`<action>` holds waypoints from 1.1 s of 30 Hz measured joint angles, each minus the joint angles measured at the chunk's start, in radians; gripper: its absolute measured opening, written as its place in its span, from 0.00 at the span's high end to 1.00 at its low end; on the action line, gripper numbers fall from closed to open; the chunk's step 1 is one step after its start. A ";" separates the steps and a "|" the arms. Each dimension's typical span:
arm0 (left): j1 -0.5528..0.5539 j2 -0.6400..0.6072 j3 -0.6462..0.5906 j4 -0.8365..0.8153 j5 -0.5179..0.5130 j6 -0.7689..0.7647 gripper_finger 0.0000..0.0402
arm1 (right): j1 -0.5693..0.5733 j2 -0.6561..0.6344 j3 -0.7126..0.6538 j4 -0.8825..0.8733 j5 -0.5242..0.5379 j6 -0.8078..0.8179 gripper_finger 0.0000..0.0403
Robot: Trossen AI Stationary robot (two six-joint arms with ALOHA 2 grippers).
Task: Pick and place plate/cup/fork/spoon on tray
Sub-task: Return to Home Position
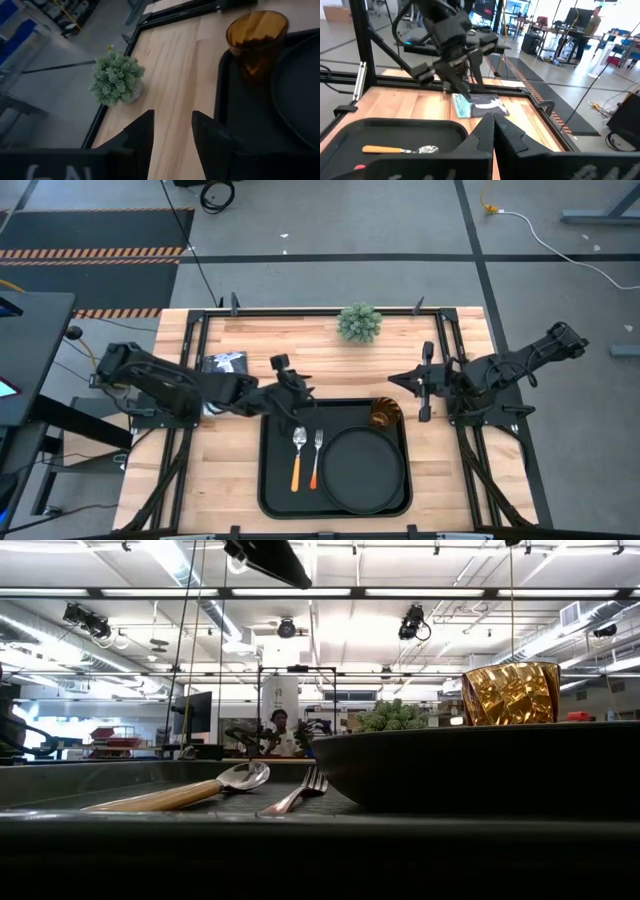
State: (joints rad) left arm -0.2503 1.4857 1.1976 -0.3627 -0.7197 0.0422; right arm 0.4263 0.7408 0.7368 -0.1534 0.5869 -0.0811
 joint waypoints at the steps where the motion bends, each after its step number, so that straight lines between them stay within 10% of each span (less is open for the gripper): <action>1: 0.004 -0.013 0.000 -0.016 0.015 -0.002 0.65 | 0.000 0.003 -0.002 0.006 0.000 -0.001 0.98; 33: 0.063 -0.827 -0.873 0.607 0.116 0.124 0.65 | -0.219 -0.329 -0.568 0.580 0.018 0.058 1.00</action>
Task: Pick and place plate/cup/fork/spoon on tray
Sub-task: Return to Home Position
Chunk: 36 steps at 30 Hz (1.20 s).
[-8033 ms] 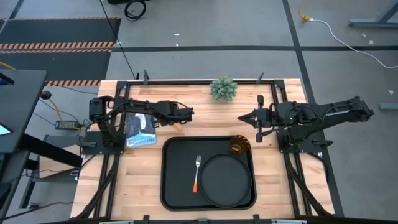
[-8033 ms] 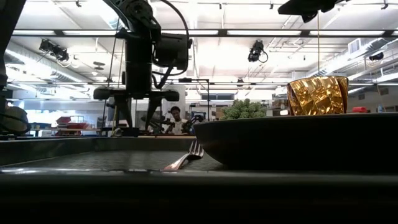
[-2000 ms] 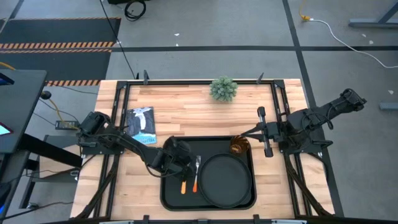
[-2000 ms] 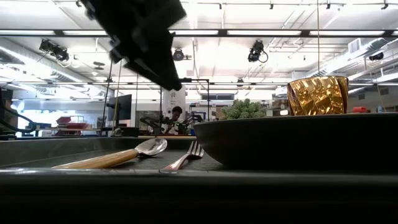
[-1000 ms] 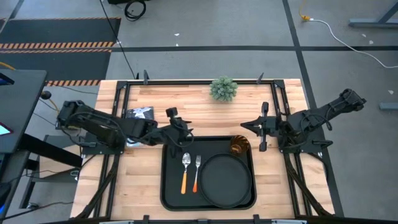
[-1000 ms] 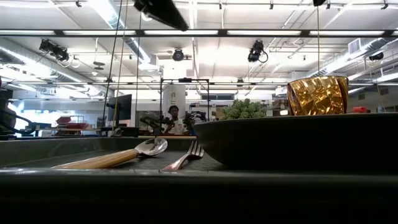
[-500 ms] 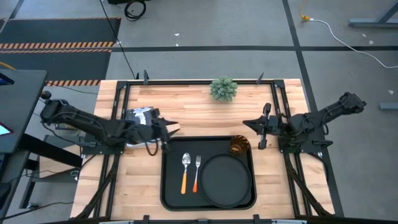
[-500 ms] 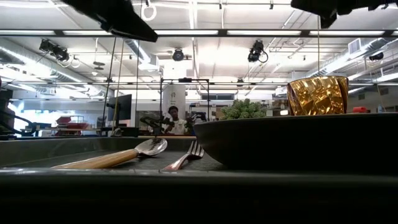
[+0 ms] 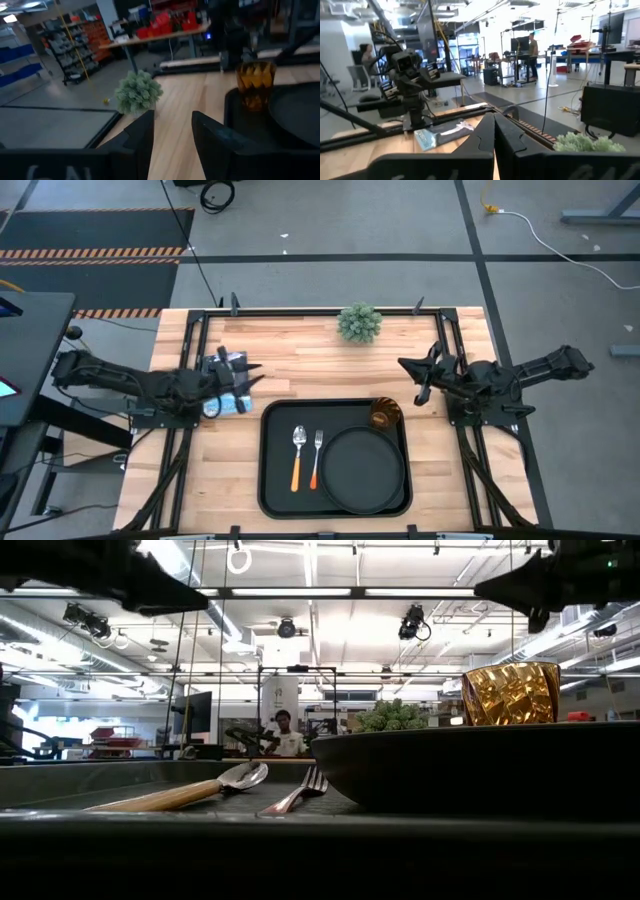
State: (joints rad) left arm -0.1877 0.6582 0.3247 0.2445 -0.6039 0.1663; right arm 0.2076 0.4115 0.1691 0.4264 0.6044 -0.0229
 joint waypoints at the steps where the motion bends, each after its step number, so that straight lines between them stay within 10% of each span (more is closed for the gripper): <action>1: 0.005 -0.040 -0.018 0.000 0.004 -0.002 0.65 | -0.003 -0.010 -0.015 0.011 0.000 0.004 1.00; 15: 0.007 -0.524 -0.193 -0.023 0.053 -0.130 0.65 | -0.008 -0.150 -0.143 0.029 0.103 0.113 0.99; 36: -0.075 -0.635 -0.316 -0.023 0.191 -0.337 0.65 | -0.008 -0.170 -0.163 0.003 0.213 0.269 0.96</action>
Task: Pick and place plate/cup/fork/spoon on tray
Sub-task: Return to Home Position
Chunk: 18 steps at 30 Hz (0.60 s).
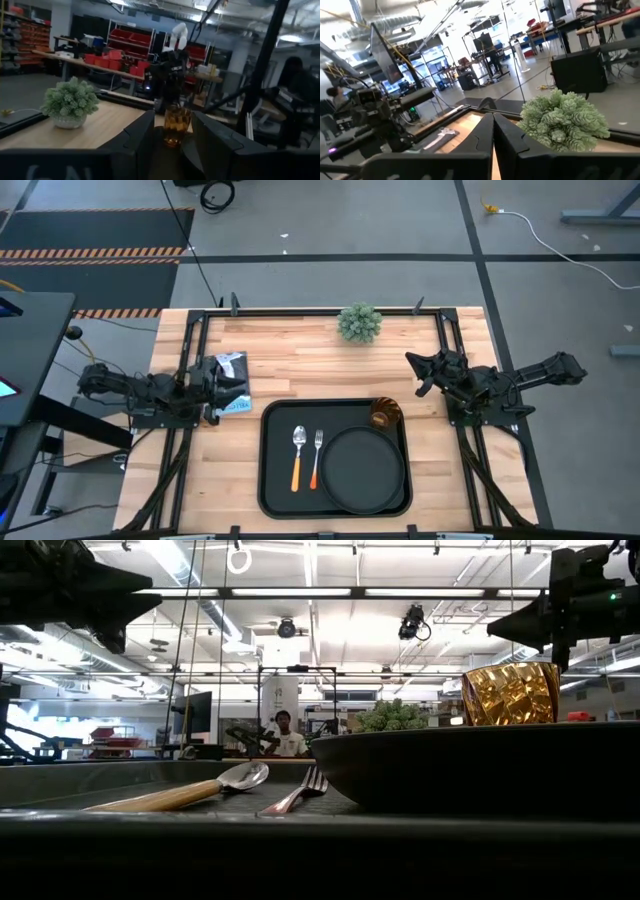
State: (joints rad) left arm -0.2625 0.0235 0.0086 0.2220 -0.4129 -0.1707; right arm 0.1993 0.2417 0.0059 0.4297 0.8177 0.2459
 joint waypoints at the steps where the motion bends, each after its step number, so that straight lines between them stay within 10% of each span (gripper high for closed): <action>1: -0.005 0.000 0.000 -0.010 0.000 0.017 0.65 | 0.000 0.000 0.000 0.000 0.000 -0.012 0.96; 18: -0.023 0.002 -0.001 -0.076 -0.012 0.051 0.65 | 0.000 0.000 0.000 0.000 -0.001 -0.014 0.96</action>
